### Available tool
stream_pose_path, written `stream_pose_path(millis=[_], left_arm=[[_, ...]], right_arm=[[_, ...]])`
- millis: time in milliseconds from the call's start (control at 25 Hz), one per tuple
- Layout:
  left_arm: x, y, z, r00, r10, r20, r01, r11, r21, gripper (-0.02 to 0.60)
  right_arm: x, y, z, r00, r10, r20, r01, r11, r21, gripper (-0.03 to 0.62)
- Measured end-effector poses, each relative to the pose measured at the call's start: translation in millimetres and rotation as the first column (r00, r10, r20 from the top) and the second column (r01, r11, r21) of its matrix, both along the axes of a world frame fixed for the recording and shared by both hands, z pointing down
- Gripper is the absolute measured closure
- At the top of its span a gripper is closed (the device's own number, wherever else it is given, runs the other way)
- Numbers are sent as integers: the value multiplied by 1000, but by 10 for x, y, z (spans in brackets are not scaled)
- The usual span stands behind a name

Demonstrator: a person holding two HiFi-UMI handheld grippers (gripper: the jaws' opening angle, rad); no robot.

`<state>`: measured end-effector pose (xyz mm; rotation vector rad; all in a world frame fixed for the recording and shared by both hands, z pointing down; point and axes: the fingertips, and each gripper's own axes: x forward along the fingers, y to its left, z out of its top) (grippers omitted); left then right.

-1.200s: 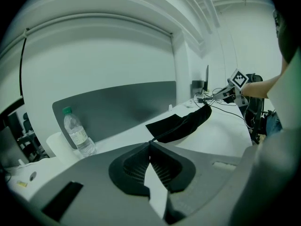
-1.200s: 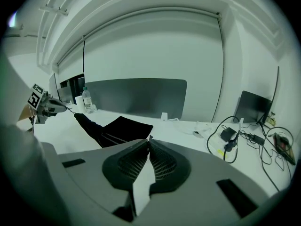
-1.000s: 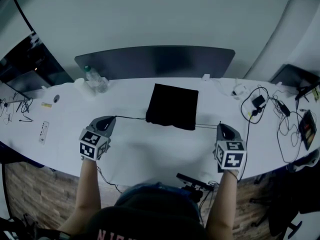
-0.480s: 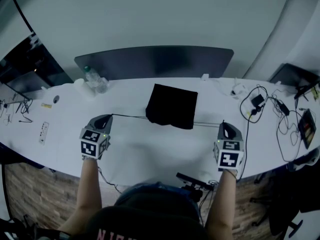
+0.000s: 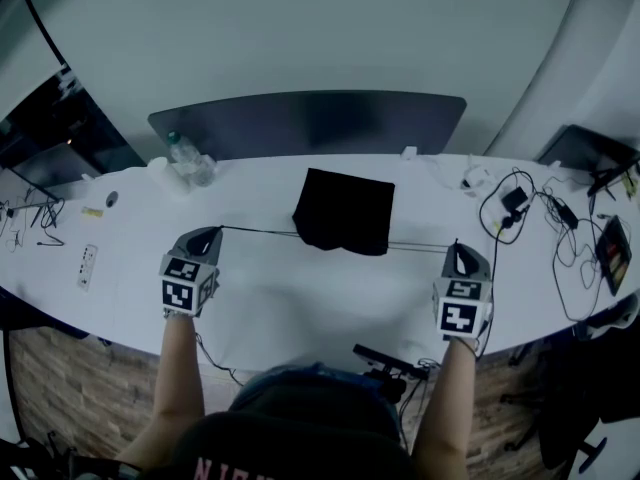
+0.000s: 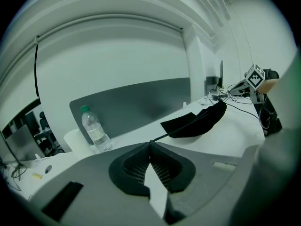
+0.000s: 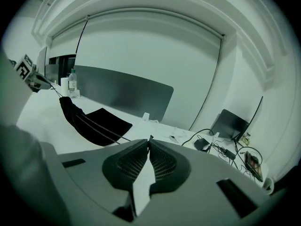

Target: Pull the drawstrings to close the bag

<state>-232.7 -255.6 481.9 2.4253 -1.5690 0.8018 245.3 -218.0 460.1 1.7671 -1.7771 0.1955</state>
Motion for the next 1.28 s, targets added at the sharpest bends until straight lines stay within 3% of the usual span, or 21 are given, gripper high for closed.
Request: stream_pose_path(millis=[1280], left_arm=[[-259,-59,-50,997,-74,-20,74,997,2,583]], right_arm=[[382,55,-97,996,55,-68,-54,998,20,588]])
